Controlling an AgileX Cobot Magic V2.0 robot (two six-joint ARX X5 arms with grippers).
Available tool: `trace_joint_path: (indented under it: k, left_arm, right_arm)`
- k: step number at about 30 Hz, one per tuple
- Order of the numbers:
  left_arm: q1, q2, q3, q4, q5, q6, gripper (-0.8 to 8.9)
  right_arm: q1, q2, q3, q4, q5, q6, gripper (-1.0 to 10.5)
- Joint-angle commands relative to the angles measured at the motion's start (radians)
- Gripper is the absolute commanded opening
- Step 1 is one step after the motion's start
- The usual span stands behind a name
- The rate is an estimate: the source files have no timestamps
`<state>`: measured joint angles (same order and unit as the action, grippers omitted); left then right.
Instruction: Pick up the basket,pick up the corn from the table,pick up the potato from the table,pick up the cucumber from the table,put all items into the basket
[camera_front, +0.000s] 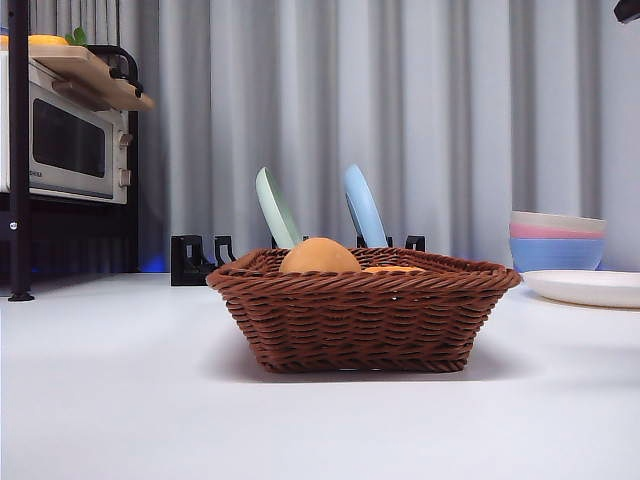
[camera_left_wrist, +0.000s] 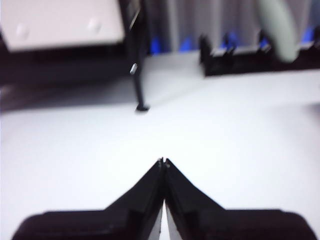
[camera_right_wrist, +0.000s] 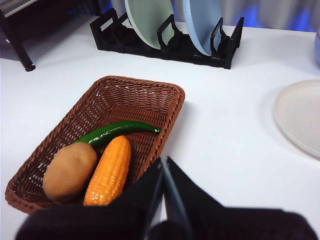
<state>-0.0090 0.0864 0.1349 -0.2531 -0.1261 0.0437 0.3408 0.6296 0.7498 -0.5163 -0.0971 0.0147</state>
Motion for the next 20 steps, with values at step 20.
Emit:
trace_joint_path:
  k: [20]
  left_arm:
    - [0.033,-0.084,-0.117,0.036,0.080,-0.017,-0.03]
  right_arm:
    - [0.000,-0.002,-0.006,0.006,-0.001,0.010,0.0]
